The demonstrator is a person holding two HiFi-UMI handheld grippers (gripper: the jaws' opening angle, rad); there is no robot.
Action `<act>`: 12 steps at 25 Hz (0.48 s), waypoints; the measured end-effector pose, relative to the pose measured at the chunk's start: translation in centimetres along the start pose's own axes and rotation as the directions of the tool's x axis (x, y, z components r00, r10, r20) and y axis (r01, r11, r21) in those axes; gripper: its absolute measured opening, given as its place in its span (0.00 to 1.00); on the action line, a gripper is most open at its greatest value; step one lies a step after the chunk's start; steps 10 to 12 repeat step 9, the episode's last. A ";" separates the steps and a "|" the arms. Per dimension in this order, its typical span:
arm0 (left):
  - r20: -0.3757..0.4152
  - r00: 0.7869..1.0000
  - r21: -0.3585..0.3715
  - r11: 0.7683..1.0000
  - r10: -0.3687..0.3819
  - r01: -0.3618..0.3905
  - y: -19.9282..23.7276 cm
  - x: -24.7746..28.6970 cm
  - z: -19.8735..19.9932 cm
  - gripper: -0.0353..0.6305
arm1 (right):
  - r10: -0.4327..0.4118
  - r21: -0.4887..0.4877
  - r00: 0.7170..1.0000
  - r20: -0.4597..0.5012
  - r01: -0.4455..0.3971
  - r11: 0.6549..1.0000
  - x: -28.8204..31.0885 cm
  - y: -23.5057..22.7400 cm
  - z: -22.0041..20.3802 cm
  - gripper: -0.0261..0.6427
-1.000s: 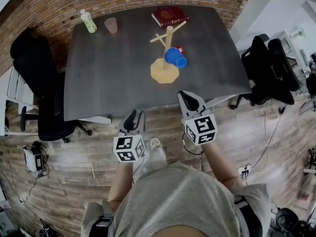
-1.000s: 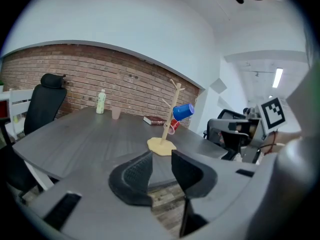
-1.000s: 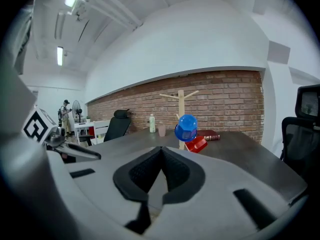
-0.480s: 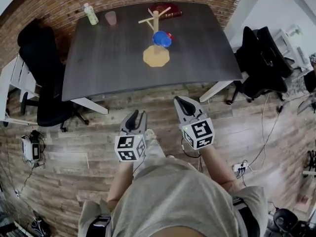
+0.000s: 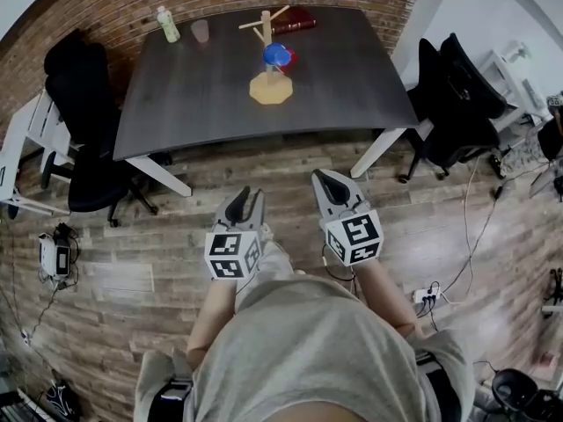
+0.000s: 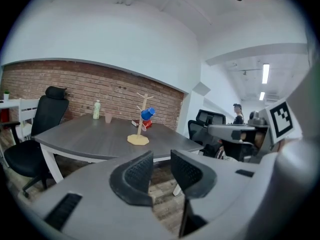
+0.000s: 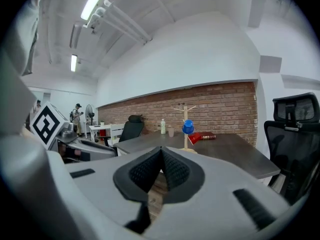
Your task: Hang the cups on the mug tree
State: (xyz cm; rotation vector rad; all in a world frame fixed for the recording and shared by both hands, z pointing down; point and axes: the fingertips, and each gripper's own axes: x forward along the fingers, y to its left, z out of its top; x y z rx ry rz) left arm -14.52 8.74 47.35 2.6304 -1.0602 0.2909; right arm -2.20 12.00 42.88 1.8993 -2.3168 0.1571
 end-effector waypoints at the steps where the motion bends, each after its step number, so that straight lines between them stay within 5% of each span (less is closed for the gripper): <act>1: 0.004 1.000 0.002 1.000 0.001 -0.001 -0.4 -0.4 -0.1 0.21 | -0.001 0.001 1.000 0.005 0.001 1.000 -0.7 0.1 -0.1 0.03; 12: 0.027 1.000 0.009 1.000 0.007 -0.007 -3.4 -3.0 -1.0 0.21 | 0.001 0.016 1.000 0.031 -0.001 1.000 -5.1 0.8 -0.7 0.03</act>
